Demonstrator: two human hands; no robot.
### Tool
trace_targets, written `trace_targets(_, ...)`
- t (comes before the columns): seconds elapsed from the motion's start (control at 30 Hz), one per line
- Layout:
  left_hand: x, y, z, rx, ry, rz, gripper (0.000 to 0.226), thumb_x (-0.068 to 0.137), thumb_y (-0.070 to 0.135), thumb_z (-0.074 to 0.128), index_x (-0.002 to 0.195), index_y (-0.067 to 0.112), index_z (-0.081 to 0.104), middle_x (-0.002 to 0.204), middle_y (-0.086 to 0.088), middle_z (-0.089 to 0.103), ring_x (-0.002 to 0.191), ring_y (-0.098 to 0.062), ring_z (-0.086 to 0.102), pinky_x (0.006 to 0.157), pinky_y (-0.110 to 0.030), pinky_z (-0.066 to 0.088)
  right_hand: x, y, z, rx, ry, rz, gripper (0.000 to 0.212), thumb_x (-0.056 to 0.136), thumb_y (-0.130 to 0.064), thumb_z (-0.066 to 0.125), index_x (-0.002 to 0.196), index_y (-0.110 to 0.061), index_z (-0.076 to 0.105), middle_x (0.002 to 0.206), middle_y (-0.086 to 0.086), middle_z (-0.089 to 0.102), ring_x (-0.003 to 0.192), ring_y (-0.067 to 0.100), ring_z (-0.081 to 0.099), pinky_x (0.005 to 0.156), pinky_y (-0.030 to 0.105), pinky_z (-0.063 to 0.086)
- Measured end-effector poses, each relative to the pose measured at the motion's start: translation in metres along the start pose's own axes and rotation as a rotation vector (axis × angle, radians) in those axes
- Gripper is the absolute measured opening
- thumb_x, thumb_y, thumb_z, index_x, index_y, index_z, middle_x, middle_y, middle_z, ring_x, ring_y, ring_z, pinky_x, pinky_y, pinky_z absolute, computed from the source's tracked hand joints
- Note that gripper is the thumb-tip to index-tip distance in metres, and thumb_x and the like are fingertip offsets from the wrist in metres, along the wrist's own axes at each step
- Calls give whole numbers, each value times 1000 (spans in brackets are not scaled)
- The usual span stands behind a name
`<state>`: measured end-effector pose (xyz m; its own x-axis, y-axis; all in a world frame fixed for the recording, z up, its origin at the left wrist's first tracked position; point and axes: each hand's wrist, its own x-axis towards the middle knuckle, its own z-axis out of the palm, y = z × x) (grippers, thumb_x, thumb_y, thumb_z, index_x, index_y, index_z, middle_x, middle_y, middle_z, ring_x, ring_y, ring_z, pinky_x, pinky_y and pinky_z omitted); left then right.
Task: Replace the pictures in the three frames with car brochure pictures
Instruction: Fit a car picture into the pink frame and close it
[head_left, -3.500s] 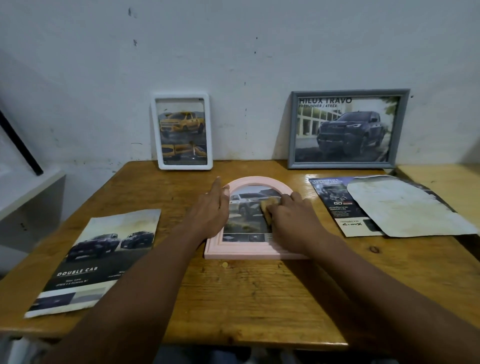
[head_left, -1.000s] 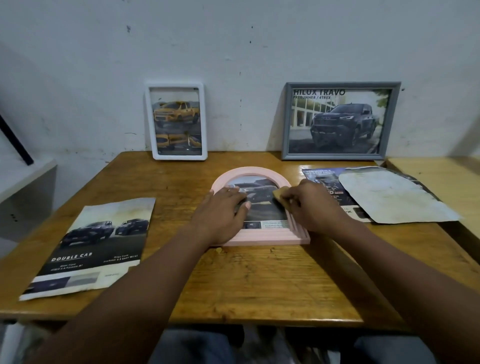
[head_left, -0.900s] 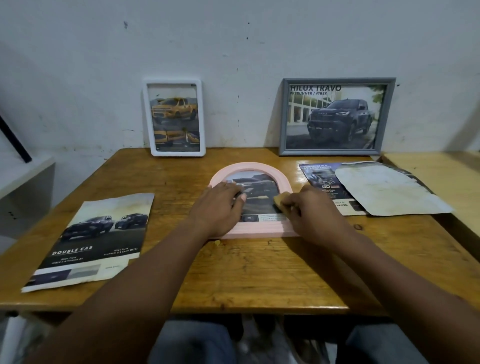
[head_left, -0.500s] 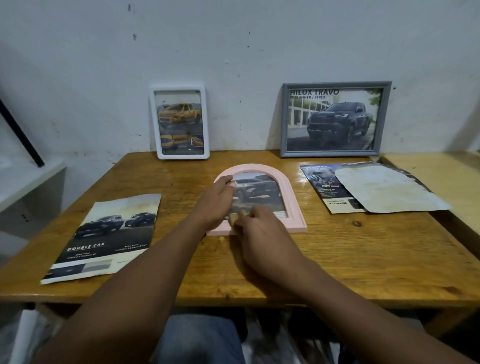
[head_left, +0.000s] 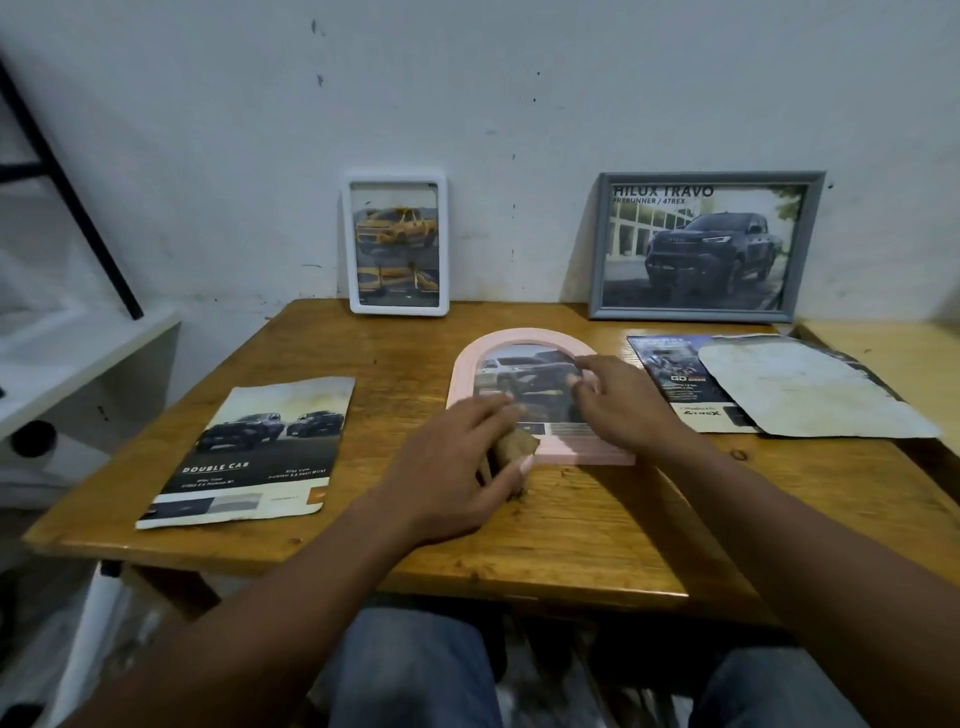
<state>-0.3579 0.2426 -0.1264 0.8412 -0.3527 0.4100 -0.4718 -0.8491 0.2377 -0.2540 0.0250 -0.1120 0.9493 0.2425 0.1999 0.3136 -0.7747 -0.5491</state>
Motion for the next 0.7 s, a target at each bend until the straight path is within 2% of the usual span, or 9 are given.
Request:
trace_targets(0.1,-8,-3,-1,33,-50,-20,52,99,57,48,142,28,58,149,6,52,134,-12,48,99,-36,51,-4,1,18,-103,-53,-18,46,102,-44,36,132,-14,53,137,10,51,127,31,46,102,46,42)
trace_targets(0.23,-7,-18,-11,69,-114,-212,52,103,57,38,150,36,47,158,11,41,142,-13,41,109,-40,43,-9,0,26,-186,-68,-32,50,104,-43,27,136,-12,49,153,12,37,141,28,31,114,44,30)
trace_targets(0.33,2,-27,-15,-6,-126,-349,51,106,51,35,153,33,42,161,7,37,146,-18,38,116,-44,36,-9,3,26,-201,-62,-63,45,104,-40,30,132,-12,51,149,11,41,138,25,35,113,42,32)
trace_targets(0.47,40,-33,-8,-50,-217,-454,51,110,41,31,159,26,30,167,2,23,154,-21,21,120,-41,24,-10,3,25,-189,-33,-105,39,103,-38,33,124,-13,55,143,10,47,132,22,40,108,41,39)
trace_targets(0.7,111,-63,15,-127,-257,-529,55,110,32,35,162,21,20,170,0,12,156,-24,12,122,-39,19,-16,4,23,-228,10,-154,35,103,-37,36,128,-20,52,143,4,48,135,16,37,111,33,33)
